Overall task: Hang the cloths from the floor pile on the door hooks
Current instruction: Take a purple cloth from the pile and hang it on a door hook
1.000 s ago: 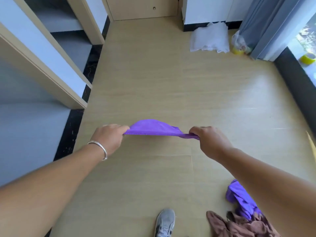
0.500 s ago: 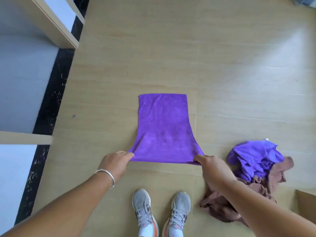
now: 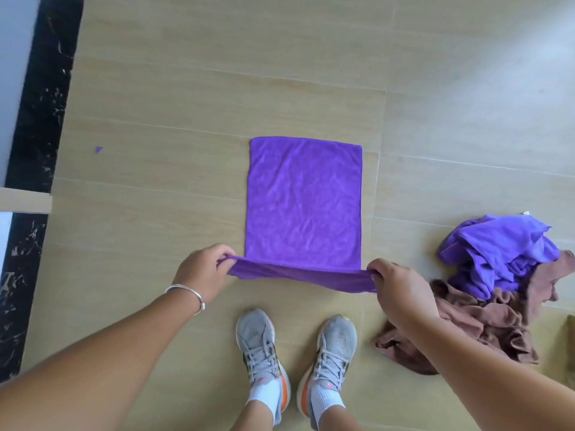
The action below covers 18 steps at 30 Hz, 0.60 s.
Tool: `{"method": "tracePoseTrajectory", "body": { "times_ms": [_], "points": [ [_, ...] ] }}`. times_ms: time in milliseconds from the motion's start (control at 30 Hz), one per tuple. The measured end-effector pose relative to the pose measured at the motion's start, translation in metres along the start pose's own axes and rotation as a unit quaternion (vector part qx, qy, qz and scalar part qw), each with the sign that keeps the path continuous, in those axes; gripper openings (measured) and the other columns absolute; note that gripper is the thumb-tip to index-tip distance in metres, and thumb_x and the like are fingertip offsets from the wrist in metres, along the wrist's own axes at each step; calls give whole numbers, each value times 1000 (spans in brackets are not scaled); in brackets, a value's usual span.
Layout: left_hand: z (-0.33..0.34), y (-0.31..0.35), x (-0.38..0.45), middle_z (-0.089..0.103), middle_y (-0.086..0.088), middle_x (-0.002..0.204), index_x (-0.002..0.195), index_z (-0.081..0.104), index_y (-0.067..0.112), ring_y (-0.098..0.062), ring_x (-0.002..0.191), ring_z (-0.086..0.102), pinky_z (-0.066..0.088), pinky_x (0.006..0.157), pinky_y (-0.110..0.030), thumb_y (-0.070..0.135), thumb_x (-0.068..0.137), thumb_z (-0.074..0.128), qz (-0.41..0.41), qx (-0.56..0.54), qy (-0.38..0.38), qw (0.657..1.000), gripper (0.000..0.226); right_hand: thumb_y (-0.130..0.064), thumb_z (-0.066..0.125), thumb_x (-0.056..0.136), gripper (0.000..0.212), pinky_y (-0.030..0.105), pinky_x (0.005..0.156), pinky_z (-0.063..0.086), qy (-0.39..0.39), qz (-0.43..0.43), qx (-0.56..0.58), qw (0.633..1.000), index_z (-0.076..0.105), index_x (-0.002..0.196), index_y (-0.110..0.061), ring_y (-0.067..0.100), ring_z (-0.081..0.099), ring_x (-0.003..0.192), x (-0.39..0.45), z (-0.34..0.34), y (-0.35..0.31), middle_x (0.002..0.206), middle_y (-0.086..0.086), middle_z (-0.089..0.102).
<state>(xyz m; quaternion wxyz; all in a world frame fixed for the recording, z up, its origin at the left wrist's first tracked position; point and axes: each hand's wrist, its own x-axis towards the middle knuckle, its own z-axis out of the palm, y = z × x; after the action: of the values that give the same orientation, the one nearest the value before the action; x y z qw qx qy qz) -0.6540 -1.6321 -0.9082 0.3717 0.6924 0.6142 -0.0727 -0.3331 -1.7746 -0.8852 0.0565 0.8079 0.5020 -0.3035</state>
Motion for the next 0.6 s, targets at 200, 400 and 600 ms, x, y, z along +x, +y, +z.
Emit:
{"method": "tracePoseTrajectory", "body": {
  "times_ms": [200, 400, 600],
  "points": [
    [8, -7, 87, 64, 13, 74, 84, 66, 27, -11, 74, 62, 41, 66, -18, 21, 87, 66, 9, -112, 94, 989, 7, -25, 49, 95, 15, 32, 59, 38, 83, 35, 75, 993, 63, 91, -24, 27, 56, 77, 99, 16, -3, 89, 1, 64],
    [16, -3, 183, 57, 6, 87, 94, 61, 14, -14, 80, 52, 37, 71, -27, 15, 94, 55, 153, -45, 176, 971, 6, -20, 45, 97, 18, 33, 62, 36, 184, -27, -7, 983, 62, 98, -17, 34, 57, 76, 209, 11, -6, 92, 8, 60],
    [29, 2, 274, 56, 9, 85, 95, 64, 15, -11, 79, 49, 31, 68, -22, 17, 92, 58, 192, -28, 213, 958, 7, -8, 53, 88, 20, 33, 70, 29, 201, -41, -92, 974, 58, 104, -18, 25, 42, 71, 306, 8, 3, 90, 2, 49]
  ]
}}
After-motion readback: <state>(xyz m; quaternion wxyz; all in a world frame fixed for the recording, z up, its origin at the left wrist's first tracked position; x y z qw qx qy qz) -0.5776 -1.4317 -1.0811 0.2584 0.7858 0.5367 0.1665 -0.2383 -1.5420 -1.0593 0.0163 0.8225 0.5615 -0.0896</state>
